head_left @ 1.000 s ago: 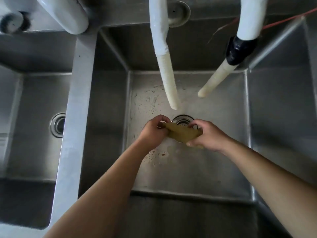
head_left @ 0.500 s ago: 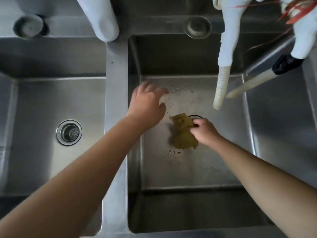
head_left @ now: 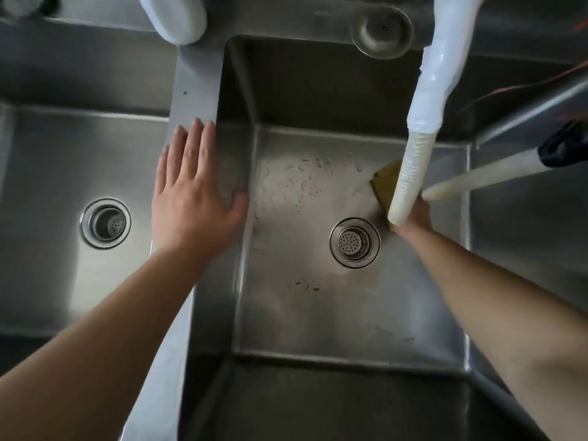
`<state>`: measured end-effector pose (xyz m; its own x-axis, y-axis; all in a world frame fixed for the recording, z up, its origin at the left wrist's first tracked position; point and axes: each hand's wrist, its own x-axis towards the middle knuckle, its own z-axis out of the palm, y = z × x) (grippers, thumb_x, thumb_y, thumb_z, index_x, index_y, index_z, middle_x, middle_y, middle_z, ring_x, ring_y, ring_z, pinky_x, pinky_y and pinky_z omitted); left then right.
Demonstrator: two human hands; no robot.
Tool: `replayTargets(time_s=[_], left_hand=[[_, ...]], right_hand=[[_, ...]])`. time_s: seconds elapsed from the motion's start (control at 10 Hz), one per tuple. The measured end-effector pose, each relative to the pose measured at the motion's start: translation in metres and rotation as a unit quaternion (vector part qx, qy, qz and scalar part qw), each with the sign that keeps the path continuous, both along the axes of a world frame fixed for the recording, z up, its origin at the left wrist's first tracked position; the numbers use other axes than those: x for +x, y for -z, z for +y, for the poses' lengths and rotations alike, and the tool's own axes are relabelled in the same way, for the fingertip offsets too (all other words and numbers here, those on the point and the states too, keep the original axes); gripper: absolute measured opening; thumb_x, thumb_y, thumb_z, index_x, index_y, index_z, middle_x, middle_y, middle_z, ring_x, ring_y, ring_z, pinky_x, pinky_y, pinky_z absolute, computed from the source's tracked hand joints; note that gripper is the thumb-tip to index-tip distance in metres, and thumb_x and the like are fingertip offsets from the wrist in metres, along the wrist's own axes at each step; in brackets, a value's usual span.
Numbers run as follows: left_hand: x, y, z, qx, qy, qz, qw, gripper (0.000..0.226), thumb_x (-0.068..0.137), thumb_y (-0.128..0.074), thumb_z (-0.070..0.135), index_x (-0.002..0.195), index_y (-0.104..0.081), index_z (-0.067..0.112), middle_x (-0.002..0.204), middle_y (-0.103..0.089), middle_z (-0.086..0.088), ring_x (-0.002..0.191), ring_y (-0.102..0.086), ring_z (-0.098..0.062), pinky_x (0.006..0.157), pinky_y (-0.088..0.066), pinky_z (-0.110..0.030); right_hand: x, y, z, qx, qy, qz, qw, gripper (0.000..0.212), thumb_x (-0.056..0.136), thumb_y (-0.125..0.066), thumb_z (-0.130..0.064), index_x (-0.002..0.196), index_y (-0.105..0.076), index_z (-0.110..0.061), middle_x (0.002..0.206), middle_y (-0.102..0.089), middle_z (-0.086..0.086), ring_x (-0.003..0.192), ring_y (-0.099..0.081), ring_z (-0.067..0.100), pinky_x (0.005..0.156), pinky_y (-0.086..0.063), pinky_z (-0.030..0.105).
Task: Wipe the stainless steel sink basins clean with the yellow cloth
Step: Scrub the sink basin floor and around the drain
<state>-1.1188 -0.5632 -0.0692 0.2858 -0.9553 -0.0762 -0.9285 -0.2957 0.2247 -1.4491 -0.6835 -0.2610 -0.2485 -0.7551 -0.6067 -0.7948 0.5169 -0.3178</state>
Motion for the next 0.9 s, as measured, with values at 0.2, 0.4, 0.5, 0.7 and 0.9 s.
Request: replayTargets(time_s=[0.2,0.4,0.5,0.7,0.9], left_hand=[[0.003,0.003,-0.002,-0.031,-0.014,0.020,0.999,0.085,0.082,-0.049,0.044,0.158,-0.019,0.020,0.165,-0.016,-0.003,0.153,-0.007,-0.020,0.125,-0.008,-0.041],[0.005,0.004,-0.002,-0.029,-0.017,0.025,0.999,0.087,0.079,-0.050,0.044,0.157,-0.020,0.020,0.165,-0.016,-0.003,0.153,-0.007,-0.021,0.125,-0.007,-0.039],[0.006,0.004,-0.001,-0.033,-0.017,0.028,0.999,0.087,0.078,-0.050,0.043,0.157,-0.021,0.020,0.165,-0.018,-0.004,0.153,-0.009,-0.022,0.125,-0.007,-0.040],[0.005,0.001,0.000,-0.029,-0.012,0.034,0.999,0.088,0.077,-0.051,0.042,0.157,-0.021,0.019,0.165,-0.016,-0.005,0.153,-0.008,-0.024,0.125,-0.005,-0.039],[0.005,0.001,0.000,-0.026,-0.005,0.033,0.999,0.087,0.078,-0.049,0.042,0.157,-0.020,0.019,0.165,-0.014,-0.005,0.154,-0.006,-0.023,0.125,-0.006,-0.040]], right_hand=[[0.054,-0.008,-0.021,-0.112,-0.079,0.068,0.988,0.057,0.095,-0.050,-0.020,0.147,-0.034,-0.009,0.142,-0.045,0.019,0.129,-0.043,0.040,0.111,-0.030,0.045],[0.151,-0.003,-0.021,-0.113,-0.186,0.003,0.976,0.060,0.090,-0.055,-0.011,0.147,-0.041,-0.028,0.157,-0.028,0.003,0.147,-0.015,0.032,0.114,-0.024,0.052],[0.191,-0.003,0.001,-0.101,-0.306,-0.037,0.946,0.057,0.091,-0.059,-0.028,0.146,-0.043,-0.029,0.156,-0.030,0.004,0.146,-0.018,0.033,0.112,-0.028,0.054],[0.190,0.015,0.093,-0.116,-0.546,-0.083,0.826,0.057,0.080,-0.060,-0.011,0.134,-0.059,-0.030,0.137,-0.054,0.007,0.135,-0.038,0.035,0.100,-0.035,0.053],[0.146,-0.002,0.078,-0.099,-0.416,-0.098,0.899,0.048,0.081,-0.060,-0.016,0.124,-0.063,-0.036,0.120,-0.064,0.003,0.112,-0.056,0.031,0.088,-0.048,0.042]])
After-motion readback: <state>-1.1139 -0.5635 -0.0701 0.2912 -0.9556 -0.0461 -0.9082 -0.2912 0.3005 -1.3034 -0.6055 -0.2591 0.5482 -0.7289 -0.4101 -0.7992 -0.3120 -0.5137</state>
